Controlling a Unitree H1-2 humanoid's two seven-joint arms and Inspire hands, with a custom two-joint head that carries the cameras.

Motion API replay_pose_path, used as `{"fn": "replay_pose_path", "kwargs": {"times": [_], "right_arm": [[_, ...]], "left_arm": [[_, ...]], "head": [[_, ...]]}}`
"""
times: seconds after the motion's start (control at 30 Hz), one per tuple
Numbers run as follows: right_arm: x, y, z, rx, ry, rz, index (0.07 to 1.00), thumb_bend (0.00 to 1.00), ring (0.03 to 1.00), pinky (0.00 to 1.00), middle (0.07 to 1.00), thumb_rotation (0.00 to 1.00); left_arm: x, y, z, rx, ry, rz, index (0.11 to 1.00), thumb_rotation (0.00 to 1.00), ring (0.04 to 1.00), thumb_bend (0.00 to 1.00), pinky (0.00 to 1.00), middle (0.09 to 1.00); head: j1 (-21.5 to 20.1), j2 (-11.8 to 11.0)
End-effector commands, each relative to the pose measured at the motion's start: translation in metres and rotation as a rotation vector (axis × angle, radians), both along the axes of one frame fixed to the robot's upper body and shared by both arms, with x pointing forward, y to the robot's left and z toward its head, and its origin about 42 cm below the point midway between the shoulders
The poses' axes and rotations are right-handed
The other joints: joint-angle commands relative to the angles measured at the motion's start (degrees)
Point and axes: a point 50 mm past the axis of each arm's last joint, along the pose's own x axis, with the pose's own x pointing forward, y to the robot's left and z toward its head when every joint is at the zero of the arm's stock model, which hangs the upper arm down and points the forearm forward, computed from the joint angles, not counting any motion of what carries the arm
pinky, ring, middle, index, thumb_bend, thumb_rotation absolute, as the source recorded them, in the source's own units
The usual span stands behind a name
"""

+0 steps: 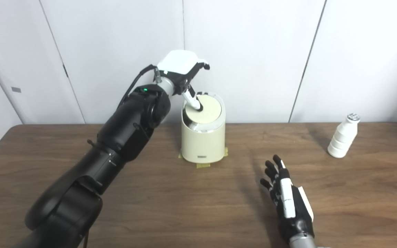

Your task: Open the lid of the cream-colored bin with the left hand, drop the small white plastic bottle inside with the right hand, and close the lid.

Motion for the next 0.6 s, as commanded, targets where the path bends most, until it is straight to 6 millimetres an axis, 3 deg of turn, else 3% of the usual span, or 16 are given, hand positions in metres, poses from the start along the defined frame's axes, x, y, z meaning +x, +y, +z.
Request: {"fn": "replay_pose_path", "kwargs": {"times": [0.0, 0.17, 0.43, 0.57], "right_arm": [[0.008, 0.005, 0.022, 0.011, -0.094, 0.002, 0.98, 0.63, 0.95, 0.88, 0.944, 1.0], [0.009, 0.007, 0.023, 0.007, -0.097, 0.0, 0.979, 0.63, 0.943, 0.88, 0.94, 1.0], [0.01, 0.009, 0.022, -0.02, -0.092, -0.009, 0.979, 0.63, 0.94, 0.87, 0.941, 1.0], [0.011, 0.008, 0.024, -0.005, -0.102, -0.008, 0.979, 0.63, 0.943, 0.89, 0.942, 1.0]], "left_arm": [[0.001, -0.01, 0.036, -0.023, -0.109, -0.028, 0.862, 0.2, 0.876, 0.97, 0.67, 0.886], [0.001, -0.015, 0.034, -0.016, -0.102, -0.039, 0.862, 0.2, 0.906, 0.97, 0.72, 0.904], [-0.003, -0.02, 0.03, 0.048, -0.111, -0.039, 0.878, 0.18, 0.919, 0.94, 0.68, 0.914], [-0.005, -0.021, 0.03, 0.079, -0.122, -0.053, 0.885, 0.15, 0.932, 0.95, 0.75, 0.916]], "head": [[-0.1, 0.0], [-0.3, 0.0], [-0.2, 0.0], [-0.4, 0.2]]}}
